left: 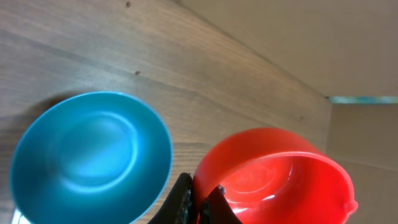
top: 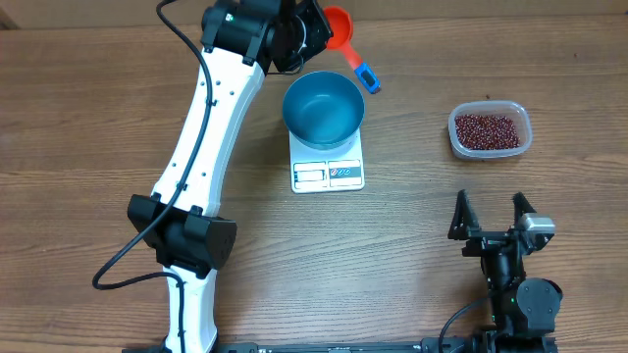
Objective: Scoop item into bowl and weigh 150g on scale
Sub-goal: 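Lift the red scoop and carry it toward the right gripper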
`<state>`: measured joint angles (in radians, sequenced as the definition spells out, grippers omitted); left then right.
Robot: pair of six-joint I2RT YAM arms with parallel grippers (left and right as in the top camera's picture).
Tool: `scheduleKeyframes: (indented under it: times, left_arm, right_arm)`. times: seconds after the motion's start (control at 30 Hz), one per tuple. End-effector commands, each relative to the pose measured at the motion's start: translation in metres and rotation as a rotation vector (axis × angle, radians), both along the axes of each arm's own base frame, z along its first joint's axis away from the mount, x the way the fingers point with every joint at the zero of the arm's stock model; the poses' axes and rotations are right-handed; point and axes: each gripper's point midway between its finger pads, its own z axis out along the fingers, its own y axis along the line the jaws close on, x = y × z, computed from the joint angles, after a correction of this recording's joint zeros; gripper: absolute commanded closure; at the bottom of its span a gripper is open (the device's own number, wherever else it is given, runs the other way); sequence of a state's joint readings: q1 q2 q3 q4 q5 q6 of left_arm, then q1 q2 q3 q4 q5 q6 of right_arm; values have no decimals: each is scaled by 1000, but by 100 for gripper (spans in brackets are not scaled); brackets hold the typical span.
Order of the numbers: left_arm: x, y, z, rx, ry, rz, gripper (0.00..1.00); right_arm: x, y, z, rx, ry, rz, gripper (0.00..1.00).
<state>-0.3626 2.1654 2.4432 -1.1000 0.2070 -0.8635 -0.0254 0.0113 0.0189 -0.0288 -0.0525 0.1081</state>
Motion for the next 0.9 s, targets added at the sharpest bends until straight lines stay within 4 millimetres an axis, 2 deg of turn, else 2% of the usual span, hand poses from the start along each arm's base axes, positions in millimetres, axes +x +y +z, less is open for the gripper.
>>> scheduleKeyframes:
  times: [0.0,0.2,0.33,0.43,0.63,0.8,0.87]
  left_arm:
    - [5,0,19,-15,-59,30,96]
    - [3,-11,22,-83,-29,77,96]
    - [-3,-17,19,-170,60,178,96]
    - [-8,-24,18,-188,83,189,96]
    - [-16,-39,18,-196,94,170,96]
    - [-25,-53,18,-219,119,134,95]
    - [-27,-56,18,-220,122,126,96]
  right_arm:
    - [-7,36,18,51,-76,215,0]
    - [-15,48,47,161,-123,304,0]
    - [-18,56,78,160,-128,352,0]
    - [-10,58,101,174,-94,366,0]
    - [25,83,135,199,90,519,0]
    - [60,104,145,248,255,661,0]
    - [76,106,141,263,284,678,0]
